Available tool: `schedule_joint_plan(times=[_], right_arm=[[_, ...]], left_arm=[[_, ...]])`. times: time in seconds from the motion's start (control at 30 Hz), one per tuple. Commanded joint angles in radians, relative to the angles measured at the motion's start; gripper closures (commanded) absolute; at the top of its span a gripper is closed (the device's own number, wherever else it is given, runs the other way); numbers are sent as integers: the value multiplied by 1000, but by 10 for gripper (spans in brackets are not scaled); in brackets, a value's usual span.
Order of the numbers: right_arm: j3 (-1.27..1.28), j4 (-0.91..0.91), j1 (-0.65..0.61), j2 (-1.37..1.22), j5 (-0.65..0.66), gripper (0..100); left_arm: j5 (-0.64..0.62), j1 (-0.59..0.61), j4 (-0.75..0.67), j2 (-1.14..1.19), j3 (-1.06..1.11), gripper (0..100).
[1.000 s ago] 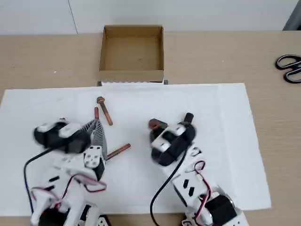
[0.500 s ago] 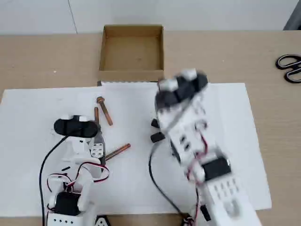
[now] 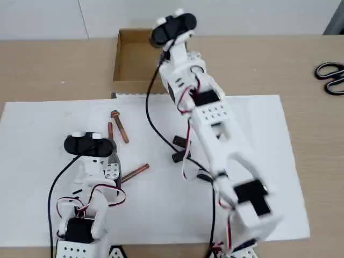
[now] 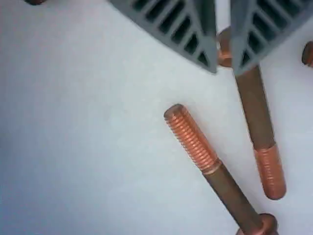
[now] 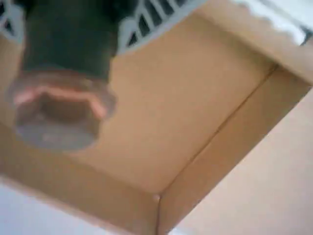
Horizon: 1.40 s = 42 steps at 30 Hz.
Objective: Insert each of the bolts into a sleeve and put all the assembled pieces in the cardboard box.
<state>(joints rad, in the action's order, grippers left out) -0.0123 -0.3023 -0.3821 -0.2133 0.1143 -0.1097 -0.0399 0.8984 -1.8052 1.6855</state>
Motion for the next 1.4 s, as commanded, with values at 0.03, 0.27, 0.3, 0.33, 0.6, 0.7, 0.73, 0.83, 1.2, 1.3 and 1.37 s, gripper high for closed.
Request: schedule_joint_plan(times=[0.03, 0.27, 0.3, 0.33, 0.6, 0.7, 0.73, 0.83, 1.2, 1.3, 1.37], right_arm=[[-290, 28, 2, -183, 46, 991], [-496, -64, -13, -349, 52, 861], [-517, -90, -15, -364, 52, 834], [-542, -110, -18, -378, 52, 820], [-689, -260, -24, -374, 52, 978], [-735, -406, -24, -328, 44, 985], [-743, -452, -24, -309, 44, 995], [-746, -579, -19, -240, 44, 995], [-746, -1006, -22, -58, 49, 991], [-746, -1144, -24, -39, 51, 991], [-746, -1251, -24, -31, 51, 991]], left_arm=[[0, 2, -15, -12, -4, 994], [0, 2, -15, -12, -4, 994], [0, 2, -15, -12, -4, 994], [0, 2, -15, -12, -4, 994], [0, 2, -15, -12, -4, 994], [0, 2, -15, -12, -4, 994], [0, 2, -15, -12, -4, 994], [0, 2, -15, -12, -4, 994], [0, 2, -12, -12, -4, 994], [0, 2, -12, -12, -4, 994], [2, 2, -12, -12, -4, 994]])
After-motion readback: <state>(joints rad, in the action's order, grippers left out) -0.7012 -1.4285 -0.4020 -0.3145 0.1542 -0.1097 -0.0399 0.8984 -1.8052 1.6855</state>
